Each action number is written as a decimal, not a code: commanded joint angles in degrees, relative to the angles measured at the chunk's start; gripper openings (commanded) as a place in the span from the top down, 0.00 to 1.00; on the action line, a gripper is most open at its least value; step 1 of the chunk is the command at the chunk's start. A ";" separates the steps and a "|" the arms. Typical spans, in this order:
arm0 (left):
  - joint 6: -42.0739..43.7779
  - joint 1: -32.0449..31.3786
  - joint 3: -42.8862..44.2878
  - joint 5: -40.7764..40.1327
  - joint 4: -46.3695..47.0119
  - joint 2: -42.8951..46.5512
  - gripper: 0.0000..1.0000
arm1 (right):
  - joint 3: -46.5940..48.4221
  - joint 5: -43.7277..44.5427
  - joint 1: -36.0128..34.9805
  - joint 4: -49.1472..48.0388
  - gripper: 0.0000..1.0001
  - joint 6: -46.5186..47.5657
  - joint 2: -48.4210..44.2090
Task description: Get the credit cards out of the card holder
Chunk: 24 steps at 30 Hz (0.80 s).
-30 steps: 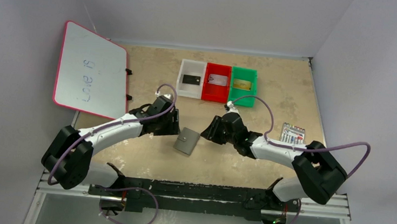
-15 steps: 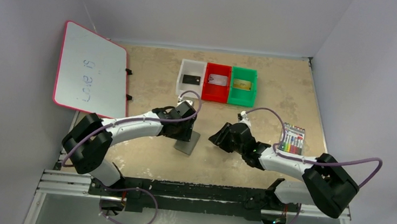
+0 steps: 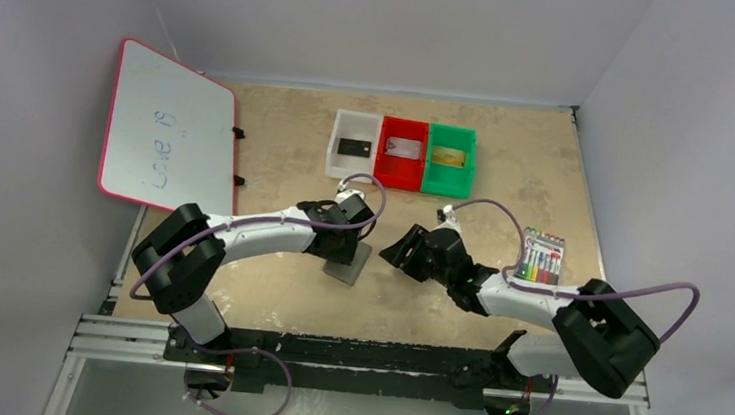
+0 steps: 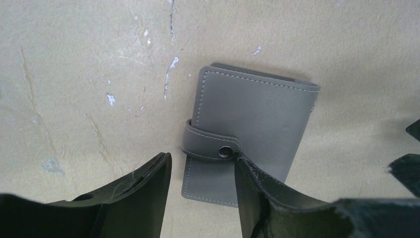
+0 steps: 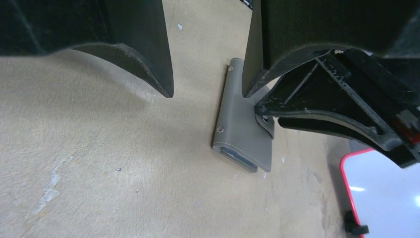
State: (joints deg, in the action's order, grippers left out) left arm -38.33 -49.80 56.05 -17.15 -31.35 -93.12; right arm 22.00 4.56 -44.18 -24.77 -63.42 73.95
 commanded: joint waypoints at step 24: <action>2.36 -0.30 0.69 -0.01 1.82 -1.15 0.54 | 9.56 -8.84 0.42 -3.15 0.49 4.88 12.99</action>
State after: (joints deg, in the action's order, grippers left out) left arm -35.92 -49.95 57.54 -18.74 -29.56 -94.89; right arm 29.26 -2.55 -44.03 -26.22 -59.75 85.56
